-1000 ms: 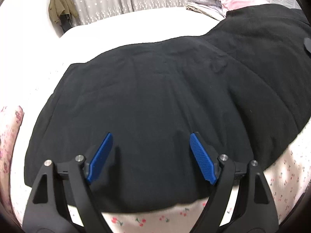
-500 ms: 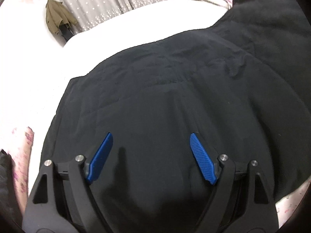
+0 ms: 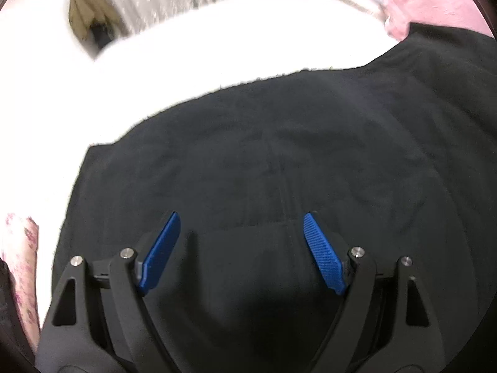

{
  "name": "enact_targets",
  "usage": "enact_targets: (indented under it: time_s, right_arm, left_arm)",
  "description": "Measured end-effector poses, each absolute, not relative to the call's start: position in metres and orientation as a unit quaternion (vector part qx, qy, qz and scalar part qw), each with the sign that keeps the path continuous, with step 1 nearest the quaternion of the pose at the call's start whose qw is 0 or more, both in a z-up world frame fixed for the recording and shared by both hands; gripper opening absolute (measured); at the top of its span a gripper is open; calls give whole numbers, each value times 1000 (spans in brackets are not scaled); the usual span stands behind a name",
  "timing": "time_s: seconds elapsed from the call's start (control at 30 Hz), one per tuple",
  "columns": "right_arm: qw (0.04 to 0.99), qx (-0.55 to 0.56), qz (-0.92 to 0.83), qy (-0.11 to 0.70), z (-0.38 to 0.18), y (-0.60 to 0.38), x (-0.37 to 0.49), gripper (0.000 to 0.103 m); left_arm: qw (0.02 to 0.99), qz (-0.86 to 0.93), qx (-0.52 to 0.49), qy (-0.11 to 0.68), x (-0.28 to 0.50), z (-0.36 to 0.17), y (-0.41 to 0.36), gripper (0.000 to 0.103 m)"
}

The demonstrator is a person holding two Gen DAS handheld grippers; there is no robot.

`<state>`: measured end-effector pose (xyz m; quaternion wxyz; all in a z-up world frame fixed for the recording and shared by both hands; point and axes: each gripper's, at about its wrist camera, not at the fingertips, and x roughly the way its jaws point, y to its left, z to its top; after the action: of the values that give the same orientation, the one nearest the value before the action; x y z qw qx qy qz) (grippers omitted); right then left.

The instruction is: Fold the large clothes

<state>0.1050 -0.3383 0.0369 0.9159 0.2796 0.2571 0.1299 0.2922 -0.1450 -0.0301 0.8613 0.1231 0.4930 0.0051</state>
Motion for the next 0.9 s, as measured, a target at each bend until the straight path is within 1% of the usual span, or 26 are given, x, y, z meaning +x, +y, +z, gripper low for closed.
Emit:
enact_targets:
  time_s: [0.03, 0.1, 0.27, 0.37, 0.57, 0.77, 0.9]
  right_arm:
    - [916, 280, 129, 257, 36, -339, 105, 21]
    - [915, 283, 127, 260, 35, -339, 107, 21]
    - [913, 286, 123, 262, 34, -341, 108, 21]
    - [914, 286, 121, 261, 34, -341, 108, 21]
    - [922, 271, 102, 258, 36, -335, 109, 21]
    - [931, 246, 82, 255, 42, -327, 112, 21]
    - [945, 201, 72, 249, 57, -306, 115, 20]
  left_arm:
    - [852, 7, 121, 509, 297, -40, -145, 83]
    - [855, 1, 104, 508, 299, -46, -140, 83]
    - [857, -2, 38, 515, 284, -26, -102, 82]
    - [871, -4, 14, 491, 247, -2, -68, 82]
    - [881, 4, -92, 464, 165, 28, 15, 82]
    - [869, 32, -209, 448, 129, 7, 113, 82]
    - [869, 40, -232, 435, 111, -3, 154, 82]
